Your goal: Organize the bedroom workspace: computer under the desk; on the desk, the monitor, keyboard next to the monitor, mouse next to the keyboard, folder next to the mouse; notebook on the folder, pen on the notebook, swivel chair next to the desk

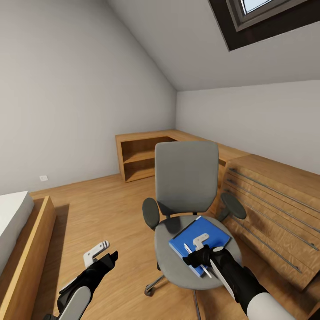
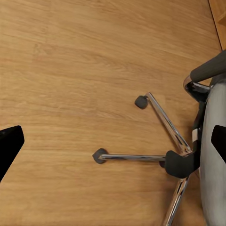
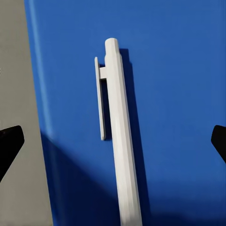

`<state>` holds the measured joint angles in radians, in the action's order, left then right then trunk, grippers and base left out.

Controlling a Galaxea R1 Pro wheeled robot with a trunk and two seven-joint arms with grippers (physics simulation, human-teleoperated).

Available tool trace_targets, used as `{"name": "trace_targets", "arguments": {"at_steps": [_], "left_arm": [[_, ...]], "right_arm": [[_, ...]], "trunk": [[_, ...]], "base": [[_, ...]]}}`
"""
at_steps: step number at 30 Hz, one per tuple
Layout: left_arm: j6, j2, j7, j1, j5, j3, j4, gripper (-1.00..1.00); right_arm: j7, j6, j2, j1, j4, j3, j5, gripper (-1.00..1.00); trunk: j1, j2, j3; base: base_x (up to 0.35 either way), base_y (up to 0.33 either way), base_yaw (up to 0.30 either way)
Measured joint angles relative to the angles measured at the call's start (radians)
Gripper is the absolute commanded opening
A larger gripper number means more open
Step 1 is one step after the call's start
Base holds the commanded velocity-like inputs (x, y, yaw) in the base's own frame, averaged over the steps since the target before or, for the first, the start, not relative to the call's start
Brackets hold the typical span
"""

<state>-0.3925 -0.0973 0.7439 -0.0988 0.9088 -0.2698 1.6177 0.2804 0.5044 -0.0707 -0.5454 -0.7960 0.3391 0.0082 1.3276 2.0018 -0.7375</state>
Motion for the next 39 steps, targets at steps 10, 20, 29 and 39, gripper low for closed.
{"name": "trace_targets", "arguments": {"at_steps": [10,20,29,39], "left_arm": [[0.0,0.0,0.0,0.0,0.0,0.0,0.0,1.0],[0.0,0.0,0.0,0.0,0.0,0.0,0.0,1.0],[0.0,0.0,0.0,0.0,0.0,0.0,0.0,1.0],[0.0,0.0,0.0,0.0,0.0,0.0,0.0,1.0]], "right_arm": [[0.002,-0.001,0.0,0.0,0.0,0.0,0.003,-1.0],[0.002,0.0,0.0,0.0,0.0,0.0,0.002,-1.0],[0.002,0.0,0.0,0.0,0.0,0.001,0.002,-1.0],[0.001,0.0,0.0,0.0,-0.001,0.001,0.0,-1.0]], "trunk": [[0.0,0.0,0.0],[0.0,0.0,0.0],[0.0,0.0,0.0],[0.0,0.0,0.0]], "base": [[0.0,0.0,0.0],[0.0,0.0,0.0],[0.0,0.0,0.0],[0.0,0.0,0.0]]}}
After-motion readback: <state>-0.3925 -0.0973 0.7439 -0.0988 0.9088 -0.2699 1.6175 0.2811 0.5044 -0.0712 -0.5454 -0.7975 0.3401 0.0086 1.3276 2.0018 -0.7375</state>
